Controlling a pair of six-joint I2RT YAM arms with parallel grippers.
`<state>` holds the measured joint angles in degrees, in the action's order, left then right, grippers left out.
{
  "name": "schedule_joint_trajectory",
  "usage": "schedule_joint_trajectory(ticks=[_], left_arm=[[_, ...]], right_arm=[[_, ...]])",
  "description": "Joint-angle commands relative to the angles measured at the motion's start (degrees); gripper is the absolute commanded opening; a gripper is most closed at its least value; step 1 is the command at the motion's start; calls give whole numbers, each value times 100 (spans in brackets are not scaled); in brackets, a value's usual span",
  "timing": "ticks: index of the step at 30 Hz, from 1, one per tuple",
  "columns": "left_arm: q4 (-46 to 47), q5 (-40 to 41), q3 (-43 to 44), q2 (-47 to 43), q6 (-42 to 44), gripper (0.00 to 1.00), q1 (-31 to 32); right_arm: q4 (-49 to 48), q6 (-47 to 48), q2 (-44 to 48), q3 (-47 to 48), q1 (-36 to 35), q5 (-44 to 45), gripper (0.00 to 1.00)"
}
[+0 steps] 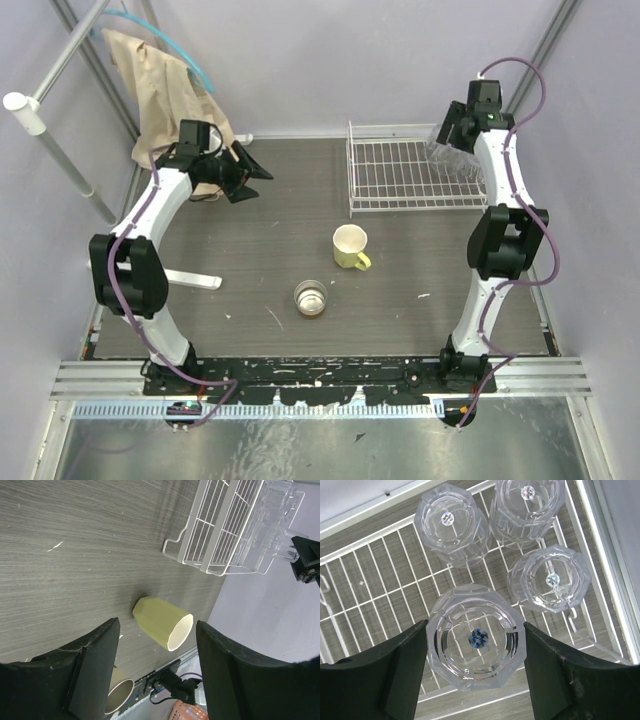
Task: Load the cups into the dish rack
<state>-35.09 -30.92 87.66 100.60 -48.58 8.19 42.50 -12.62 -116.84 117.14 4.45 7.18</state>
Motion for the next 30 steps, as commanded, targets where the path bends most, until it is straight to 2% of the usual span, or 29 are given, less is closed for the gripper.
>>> schedule_joint_trajectory(ticks=[1,21,30], left_arm=[[-117,0,251,115,85,70,-18],[-185,33,403,324,112,70,-98],[-100,24,278,292,69,70,-123]], right_arm=[[-146,215,-170,483,-81,355,27],[-150,354,-981,918,-111,725,27],[-207,432,-1045,773,-128,824,27]])
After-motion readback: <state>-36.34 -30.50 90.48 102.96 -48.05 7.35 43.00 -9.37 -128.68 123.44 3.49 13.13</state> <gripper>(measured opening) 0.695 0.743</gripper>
